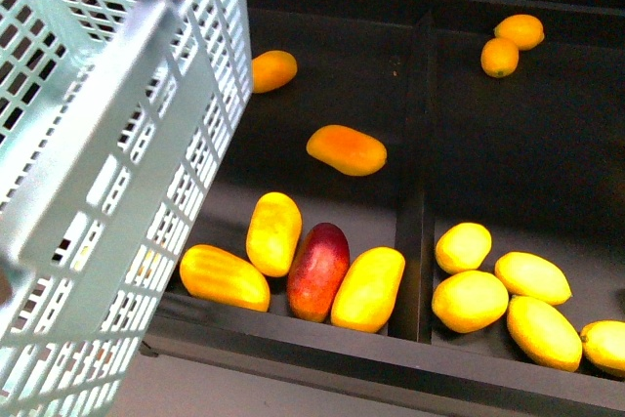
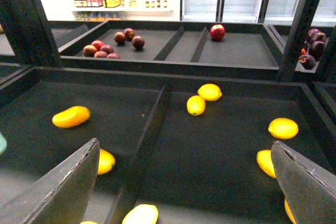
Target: Pick lemon and mango into basket
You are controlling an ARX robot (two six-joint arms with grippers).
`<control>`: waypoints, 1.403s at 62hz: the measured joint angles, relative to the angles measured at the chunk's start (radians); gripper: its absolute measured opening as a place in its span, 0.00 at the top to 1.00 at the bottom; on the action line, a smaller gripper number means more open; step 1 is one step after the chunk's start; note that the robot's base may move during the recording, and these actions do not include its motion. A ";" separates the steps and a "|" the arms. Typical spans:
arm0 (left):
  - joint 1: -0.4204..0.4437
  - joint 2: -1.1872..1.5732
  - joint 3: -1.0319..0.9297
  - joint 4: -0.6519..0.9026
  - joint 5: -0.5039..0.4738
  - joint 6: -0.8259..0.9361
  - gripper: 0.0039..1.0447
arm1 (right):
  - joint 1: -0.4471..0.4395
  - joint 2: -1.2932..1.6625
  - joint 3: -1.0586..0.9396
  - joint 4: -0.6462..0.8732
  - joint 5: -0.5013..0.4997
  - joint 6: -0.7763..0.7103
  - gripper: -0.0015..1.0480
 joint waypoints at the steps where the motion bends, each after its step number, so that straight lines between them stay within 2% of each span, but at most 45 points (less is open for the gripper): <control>1: -0.009 0.011 0.010 -0.011 0.000 0.053 0.96 | 0.000 0.000 0.000 0.000 0.000 0.000 0.08; 6: -0.090 0.106 0.052 -0.009 -0.015 0.294 0.96 | 0.000 0.000 0.000 0.000 0.000 0.000 0.08; 13: -0.180 0.234 0.095 0.054 -0.051 0.450 0.96 | 0.000 0.000 0.000 0.000 0.000 0.000 0.08; 18: -0.225 0.311 0.145 0.093 -0.056 0.475 0.96 | 0.000 0.000 0.000 0.000 0.001 0.000 0.08; 35: -0.363 0.409 0.246 0.167 0.141 0.374 0.96 | 0.000 0.000 0.000 0.000 0.003 0.000 0.08; 42: -0.375 0.408 0.248 0.189 0.145 0.320 0.96 | 0.000 0.000 0.000 0.000 0.003 0.000 0.08; 62: -0.370 0.408 0.248 0.189 0.124 0.317 0.96 | 0.000 0.006 0.003 -0.008 0.006 0.010 0.08; 67: -0.370 0.408 0.248 0.189 0.127 0.317 0.96 | -0.010 0.205 0.142 -0.338 0.031 0.174 0.08; 73: -0.373 0.408 0.250 0.189 0.134 0.317 0.96 | -0.042 0.365 0.195 -0.527 0.014 0.291 0.08; 79: -0.372 0.408 0.250 0.189 0.130 0.309 0.96 | -0.111 0.435 0.193 -0.496 -0.027 0.303 0.08; 87: -0.372 0.408 0.250 0.189 0.124 0.312 0.96 | -0.227 0.566 0.187 -0.356 -0.096 0.185 0.08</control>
